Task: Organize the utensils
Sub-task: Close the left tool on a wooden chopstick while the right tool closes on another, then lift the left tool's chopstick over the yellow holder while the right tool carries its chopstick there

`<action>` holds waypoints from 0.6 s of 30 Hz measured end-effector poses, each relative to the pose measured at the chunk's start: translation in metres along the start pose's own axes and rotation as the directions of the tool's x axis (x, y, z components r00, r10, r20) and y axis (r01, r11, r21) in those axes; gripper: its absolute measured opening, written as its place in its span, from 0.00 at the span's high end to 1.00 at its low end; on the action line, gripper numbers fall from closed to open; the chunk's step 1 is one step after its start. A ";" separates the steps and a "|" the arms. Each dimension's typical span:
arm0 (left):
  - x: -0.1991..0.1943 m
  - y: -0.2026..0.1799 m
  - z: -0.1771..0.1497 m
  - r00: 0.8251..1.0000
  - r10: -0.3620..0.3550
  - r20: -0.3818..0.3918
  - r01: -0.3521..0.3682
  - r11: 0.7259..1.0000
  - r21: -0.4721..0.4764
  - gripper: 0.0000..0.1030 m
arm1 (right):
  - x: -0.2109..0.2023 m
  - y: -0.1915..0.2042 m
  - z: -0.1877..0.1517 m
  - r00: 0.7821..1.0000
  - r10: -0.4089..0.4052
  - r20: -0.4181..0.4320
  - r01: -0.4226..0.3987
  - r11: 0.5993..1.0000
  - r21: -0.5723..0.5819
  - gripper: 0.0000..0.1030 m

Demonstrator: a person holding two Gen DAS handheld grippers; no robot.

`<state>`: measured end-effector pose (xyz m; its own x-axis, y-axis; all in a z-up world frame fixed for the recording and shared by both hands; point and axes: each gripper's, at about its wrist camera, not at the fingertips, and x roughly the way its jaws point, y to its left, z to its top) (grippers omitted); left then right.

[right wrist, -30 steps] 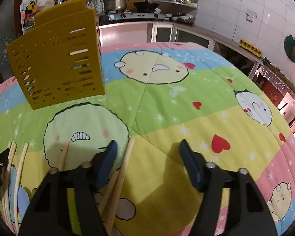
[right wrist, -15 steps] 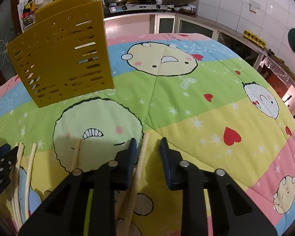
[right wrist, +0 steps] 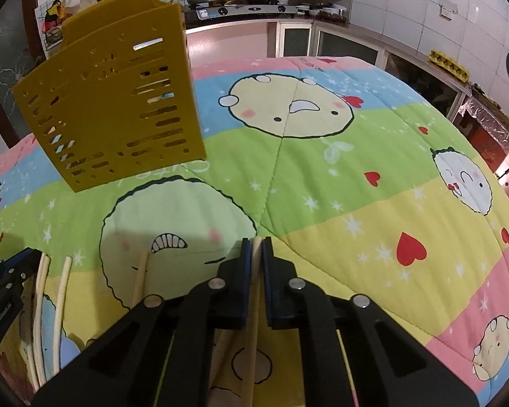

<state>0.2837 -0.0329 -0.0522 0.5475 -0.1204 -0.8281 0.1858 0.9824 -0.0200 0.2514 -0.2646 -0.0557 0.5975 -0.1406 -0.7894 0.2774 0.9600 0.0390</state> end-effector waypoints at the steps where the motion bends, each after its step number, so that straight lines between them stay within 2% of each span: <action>1: -0.001 0.000 0.000 1.000 0.000 0.003 0.000 1.000 -0.006 0.93 | -0.001 -0.001 0.000 1.000 0.005 0.004 -0.005 1.000 0.003 0.94; 6: -0.006 0.004 0.001 1.000 -0.003 0.023 0.004 1.000 -0.027 0.94 | -0.015 -0.002 0.005 0.998 0.036 0.046 -0.036 0.999 0.005 0.94; 11: -0.020 0.006 0.003 0.997 0.002 0.074 0.001 0.999 -0.039 0.94 | -0.033 -0.007 0.011 0.992 0.071 0.101 -0.073 0.997 0.015 0.94; 18: -0.058 0.008 0.011 0.981 0.002 0.194 0.010 0.998 -0.059 0.95 | -0.060 -0.013 0.020 0.971 0.120 0.209 -0.124 0.992 0.006 0.94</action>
<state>0.2621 -0.0197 0.0017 0.6960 -0.1439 -0.7035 0.1423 0.9879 -0.0613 0.2272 -0.2739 0.0035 0.7703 -0.0721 -0.6335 0.2060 0.9684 0.1402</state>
